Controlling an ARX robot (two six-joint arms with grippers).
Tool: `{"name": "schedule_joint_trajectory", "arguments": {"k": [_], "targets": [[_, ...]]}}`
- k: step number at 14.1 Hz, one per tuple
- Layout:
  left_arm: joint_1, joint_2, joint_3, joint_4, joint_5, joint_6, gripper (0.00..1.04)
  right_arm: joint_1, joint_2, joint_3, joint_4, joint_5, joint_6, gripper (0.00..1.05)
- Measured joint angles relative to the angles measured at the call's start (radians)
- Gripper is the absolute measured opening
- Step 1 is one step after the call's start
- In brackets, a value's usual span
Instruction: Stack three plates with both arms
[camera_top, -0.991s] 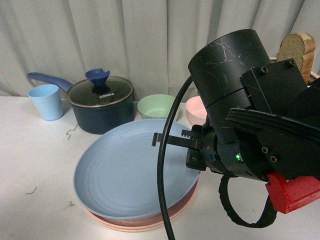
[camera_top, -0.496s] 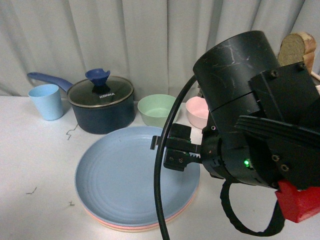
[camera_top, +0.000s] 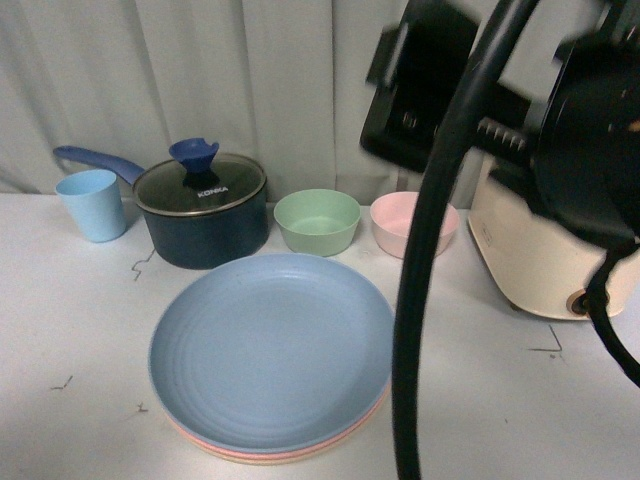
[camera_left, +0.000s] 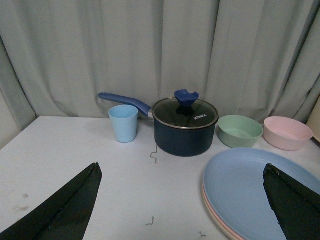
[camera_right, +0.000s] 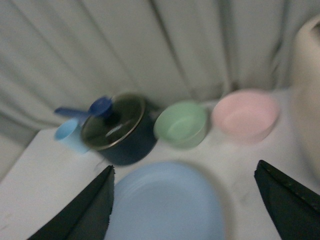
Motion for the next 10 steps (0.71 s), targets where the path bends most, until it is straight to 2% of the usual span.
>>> {"name": "schedule_joint_trajectory", "arguments": {"k": [1, 2, 3, 4, 7, 10], "targets": [[0.0, 0.0, 0.0, 0.0, 0.002, 0.0, 0.98, -0.008, -0.079, -0.129, 0.177, 0.163, -0.162, 0.77], [0.001, 0.0, 0.0, -0.001, -0.003, 0.0, 0.98, -0.056, -0.208, -0.24, 0.218, 0.245, -0.305, 0.64], [0.001, 0.0, 0.0, 0.0, -0.001, 0.0, 0.98, -0.089, -0.335, -0.297, 0.183, 0.251, -0.383, 0.53], [0.001, 0.0, 0.0, 0.0, 0.002, 0.0, 0.98, -0.114, -0.455, -0.358, 0.168, 0.218, -0.433, 0.4], [0.001, 0.0, 0.0, 0.0, 0.0, 0.0, 0.98, -0.233, -0.613, -0.486, 0.118, 0.098, -0.478, 0.02], [0.001, 0.0, 0.0, 0.0, 0.0, 0.0, 0.98, -0.319, -0.747, -0.549, 0.068, 0.01, -0.488, 0.02]]}}
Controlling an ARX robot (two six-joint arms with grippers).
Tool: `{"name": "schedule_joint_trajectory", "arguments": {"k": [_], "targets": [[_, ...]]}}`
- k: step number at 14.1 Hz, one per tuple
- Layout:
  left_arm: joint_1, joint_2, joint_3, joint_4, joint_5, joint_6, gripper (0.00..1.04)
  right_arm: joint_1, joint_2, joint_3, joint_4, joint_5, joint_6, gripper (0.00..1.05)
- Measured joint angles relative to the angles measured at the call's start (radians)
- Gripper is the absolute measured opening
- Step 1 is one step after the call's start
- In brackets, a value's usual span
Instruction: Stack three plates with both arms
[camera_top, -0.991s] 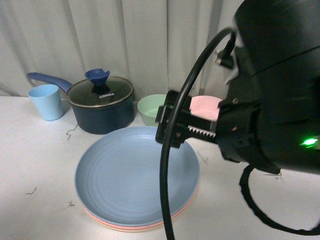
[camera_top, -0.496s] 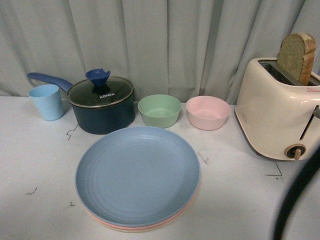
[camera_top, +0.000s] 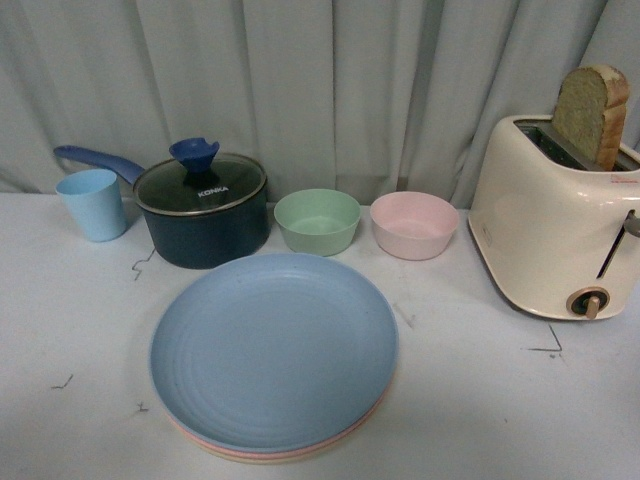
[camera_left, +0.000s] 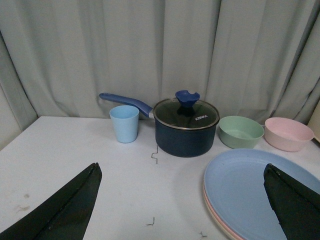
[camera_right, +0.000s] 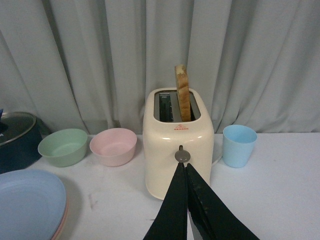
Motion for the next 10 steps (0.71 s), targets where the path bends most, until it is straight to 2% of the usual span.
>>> {"name": "schedule_joint_trajectory", "arguments": {"k": [5, 6, 7, 10], "targets": [[0.0, 0.0, 0.0, 0.0, 0.0, 0.0, 0.98, -0.1, -0.192, -0.068, -0.127, -0.1, 0.0, 0.02], [0.0, 0.0, 0.0, 0.0, 0.0, 0.0, 0.98, -0.158, -0.232, -0.076, -0.161, -0.177, 0.0, 0.02], [0.0, 0.0, 0.0, 0.0, -0.001, 0.0, 0.98, -0.214, -0.251, -0.104, -0.116, -0.196, 0.0, 0.02], [0.0, 0.0, 0.0, 0.0, 0.0, 0.0, 0.98, -0.206, -0.349, -0.109, -0.221, -0.21, 0.0, 0.02]]}}
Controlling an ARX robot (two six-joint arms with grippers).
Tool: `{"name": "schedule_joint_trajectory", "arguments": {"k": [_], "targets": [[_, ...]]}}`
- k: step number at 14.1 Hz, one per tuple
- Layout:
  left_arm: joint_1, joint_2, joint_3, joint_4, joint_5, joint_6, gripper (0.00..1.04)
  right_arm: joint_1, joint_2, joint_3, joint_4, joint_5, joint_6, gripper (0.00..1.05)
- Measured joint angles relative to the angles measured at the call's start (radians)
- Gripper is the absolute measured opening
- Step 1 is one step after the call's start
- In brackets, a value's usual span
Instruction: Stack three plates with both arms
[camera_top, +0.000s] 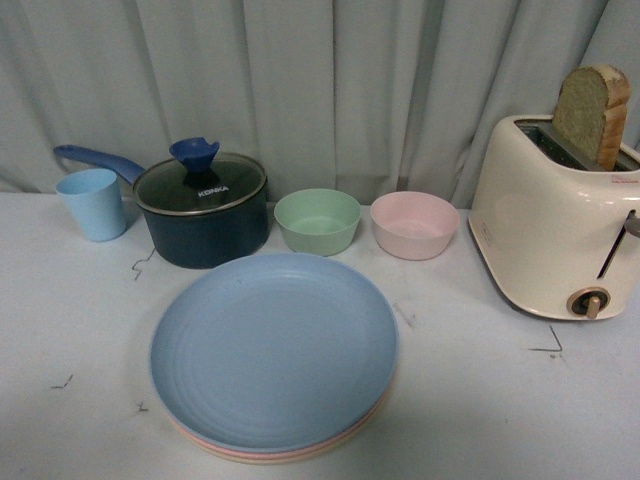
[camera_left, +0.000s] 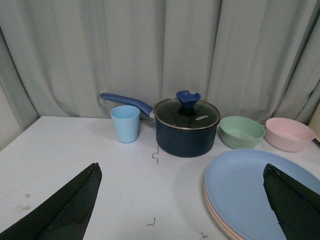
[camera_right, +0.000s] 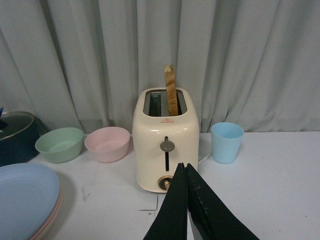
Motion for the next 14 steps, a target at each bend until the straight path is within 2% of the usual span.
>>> {"name": "schedule_joint_trajectory", "arguments": {"k": [9, 11, 14], "targets": [[0.0, 0.0, 0.0, 0.0, 0.0, 0.0, 0.98, 0.0, -0.203, 0.0, -0.208, 0.0, 0.0, 0.02], [0.0, 0.0, 0.0, 0.0, 0.0, 0.0, 0.98, 0.0, -0.37, 0.0, -0.378, -0.002, 0.0, 0.02], [0.0, 0.0, 0.0, 0.0, 0.0, 0.0, 0.98, 0.0, -0.371, 0.0, -0.381, -0.001, 0.0, 0.02]]}}
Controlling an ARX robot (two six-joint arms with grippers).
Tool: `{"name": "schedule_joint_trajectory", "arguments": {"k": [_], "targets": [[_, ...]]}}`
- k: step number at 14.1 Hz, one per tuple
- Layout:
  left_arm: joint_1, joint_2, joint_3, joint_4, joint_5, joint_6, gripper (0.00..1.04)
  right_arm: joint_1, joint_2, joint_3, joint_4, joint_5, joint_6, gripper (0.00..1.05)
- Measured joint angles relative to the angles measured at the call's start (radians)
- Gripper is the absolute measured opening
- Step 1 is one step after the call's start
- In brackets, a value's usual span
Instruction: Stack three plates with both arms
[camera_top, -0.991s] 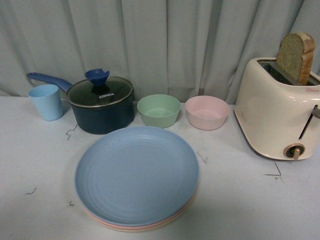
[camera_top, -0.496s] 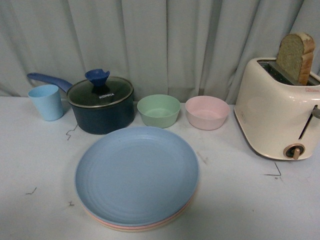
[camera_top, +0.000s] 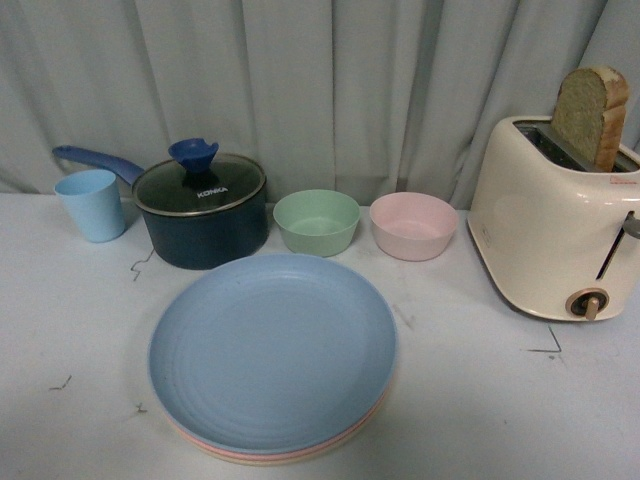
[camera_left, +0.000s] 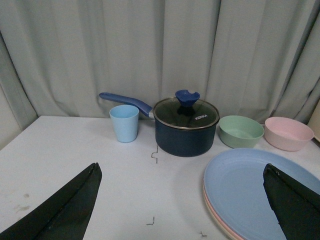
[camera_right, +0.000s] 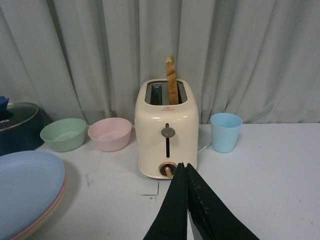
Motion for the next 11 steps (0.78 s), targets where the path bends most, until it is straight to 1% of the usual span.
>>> {"name": "schedule_joint_trajectory", "arguments": {"k": [2, 3, 4, 5, 6, 7, 8, 9, 11], "targets": [[0.0, 0.0, 0.0, 0.0, 0.0, 0.0, 0.98, 0.0, 0.0, 0.0, -0.003, 0.0, 0.0, 0.02], [0.0, 0.0, 0.0, 0.0, 0.0, 0.0, 0.98, 0.0, 0.0, 0.0, -0.003, 0.0, -0.001, 0.07], [0.0, 0.0, 0.0, 0.0, 0.0, 0.0, 0.98, 0.0, 0.0, 0.0, -0.003, 0.0, -0.001, 0.2], [0.0, 0.0, 0.0, 0.0, 0.0, 0.0, 0.98, 0.0, 0.0, 0.0, -0.003, 0.0, -0.001, 0.45], [0.0, 0.0, 0.0, 0.0, 0.0, 0.0, 0.98, 0.0, 0.0, 0.0, -0.003, 0.0, -0.001, 0.64], [0.0, 0.0, 0.0, 0.0, 0.0, 0.0, 0.98, 0.0, 0.0, 0.0, -0.003, 0.0, -0.001, 0.78], [0.0, 0.0, 0.0, 0.0, 0.0, 0.0, 0.98, 0.0, 0.0, 0.0, -0.003, 0.0, 0.0, 1.0], [0.0, 0.0, 0.0, 0.0, 0.0, 0.0, 0.98, 0.0, 0.0, 0.0, -0.003, 0.0, 0.0, 0.98], [0.0, 0.0, 0.0, 0.0, 0.0, 0.0, 0.98, 0.0, 0.0, 0.0, -0.003, 0.0, -0.001, 0.98]]}}
